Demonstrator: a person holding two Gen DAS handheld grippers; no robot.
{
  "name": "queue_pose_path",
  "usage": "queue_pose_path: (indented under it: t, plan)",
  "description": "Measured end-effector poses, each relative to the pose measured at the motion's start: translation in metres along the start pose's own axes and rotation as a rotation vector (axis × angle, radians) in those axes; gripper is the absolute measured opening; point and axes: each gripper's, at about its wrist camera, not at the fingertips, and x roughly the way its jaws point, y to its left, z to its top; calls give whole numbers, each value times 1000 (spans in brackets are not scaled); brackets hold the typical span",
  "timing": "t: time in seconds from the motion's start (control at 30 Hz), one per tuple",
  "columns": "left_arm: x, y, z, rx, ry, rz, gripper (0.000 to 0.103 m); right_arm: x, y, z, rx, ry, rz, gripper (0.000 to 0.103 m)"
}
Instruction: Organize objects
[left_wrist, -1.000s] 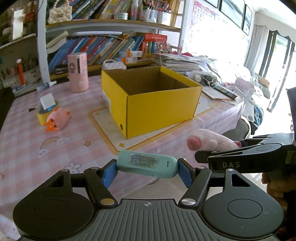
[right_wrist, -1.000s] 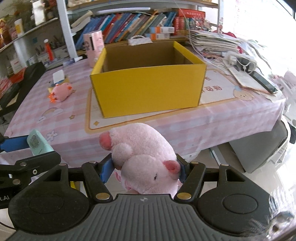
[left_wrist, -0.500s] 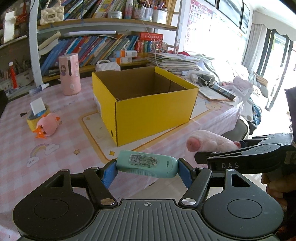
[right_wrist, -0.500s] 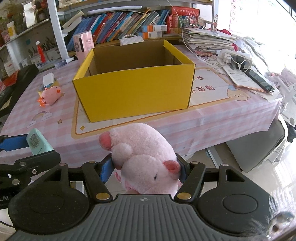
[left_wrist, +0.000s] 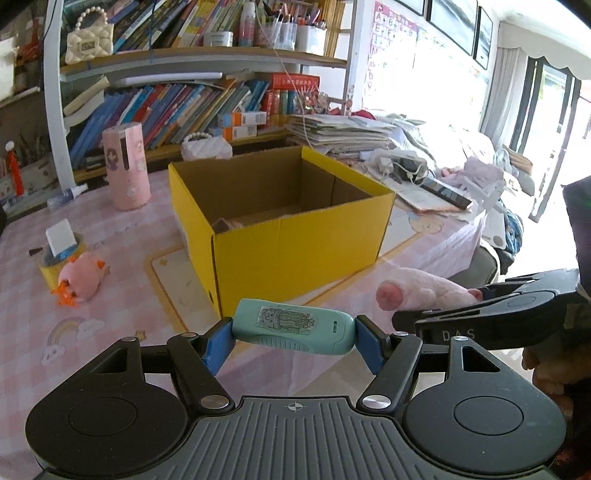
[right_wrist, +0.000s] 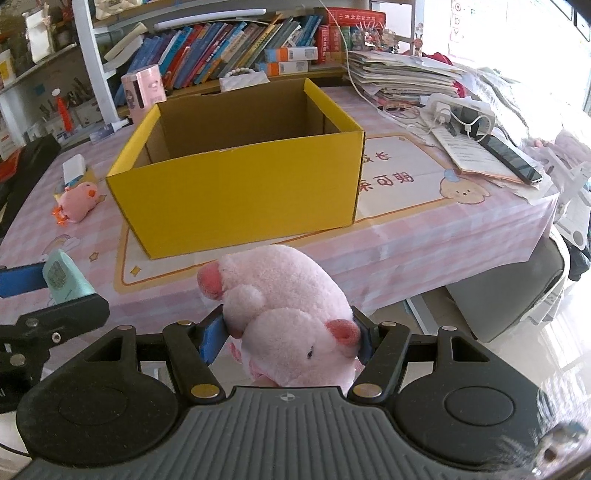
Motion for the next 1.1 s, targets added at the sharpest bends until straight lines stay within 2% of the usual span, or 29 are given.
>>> queue_pose_path:
  t: [0.27, 0.57, 0.77, 1.1]
  plan:
    - [12, 1, 25, 28, -58, 20, 70, 3, -12, 26, -5, -70, -10, 64]
    - [38, 3, 70, 37, -135, 72, 70, 9, -25, 86, -36, -212, 0, 64]
    - [65, 4, 89, 20, -134, 110, 70, 20, -33, 124, -70, -271, 22, 64]
    - [110, 5, 96, -5, -66, 168, 70, 38, -35, 165, -132, -336, 92, 61]
